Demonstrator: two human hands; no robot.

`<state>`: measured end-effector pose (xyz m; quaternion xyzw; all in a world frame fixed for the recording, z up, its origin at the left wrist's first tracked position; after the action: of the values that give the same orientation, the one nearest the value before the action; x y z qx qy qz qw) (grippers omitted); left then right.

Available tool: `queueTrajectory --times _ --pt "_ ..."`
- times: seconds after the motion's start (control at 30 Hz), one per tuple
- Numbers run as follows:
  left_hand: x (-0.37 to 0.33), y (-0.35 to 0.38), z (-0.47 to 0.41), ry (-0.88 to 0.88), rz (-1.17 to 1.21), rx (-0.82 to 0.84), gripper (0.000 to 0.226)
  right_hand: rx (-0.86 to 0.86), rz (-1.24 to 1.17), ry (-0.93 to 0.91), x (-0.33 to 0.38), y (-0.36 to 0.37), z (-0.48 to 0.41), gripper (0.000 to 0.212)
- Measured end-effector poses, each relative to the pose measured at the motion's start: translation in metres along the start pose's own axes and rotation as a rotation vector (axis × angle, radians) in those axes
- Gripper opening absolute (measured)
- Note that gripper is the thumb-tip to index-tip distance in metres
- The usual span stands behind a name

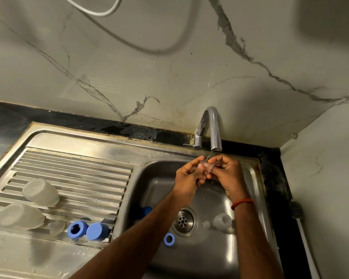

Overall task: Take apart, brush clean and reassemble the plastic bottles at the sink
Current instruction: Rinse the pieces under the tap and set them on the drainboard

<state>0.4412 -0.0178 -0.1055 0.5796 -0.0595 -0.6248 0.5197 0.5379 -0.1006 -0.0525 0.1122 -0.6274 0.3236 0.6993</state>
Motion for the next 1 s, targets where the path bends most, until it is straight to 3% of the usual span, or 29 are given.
queueTrajectory --times 0.27,0.43,0.63,1.0 --pt "-0.004 -0.004 0.002 0.022 -0.034 -0.001 0.02 0.003 -0.051 0.017 0.001 0.005 0.007 0.02" --pt "0.0 -0.006 0.004 0.016 0.0 -0.028 0.024 0.047 0.062 -0.037 0.001 0.014 0.01 0.024" --pt "0.007 -0.008 0.01 -0.019 -0.033 0.0 0.05 -0.061 0.064 -0.066 0.0 0.011 0.017 0.025" --pt "0.006 0.002 0.01 -0.04 -0.059 0.079 0.035 -0.142 0.154 -0.045 0.001 0.001 0.01 0.014"
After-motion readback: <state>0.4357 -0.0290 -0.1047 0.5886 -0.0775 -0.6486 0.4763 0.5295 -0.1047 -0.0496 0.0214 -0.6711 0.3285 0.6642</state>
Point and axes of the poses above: each hand's wrist, its own z-axis away from the middle knuckle, its own y-axis out of the palm, x = y × z, the point moved 5 cm from there along -z, towards the middle knuckle, and after that the axes turned 5 degrees about z, right-handed, at the moved point
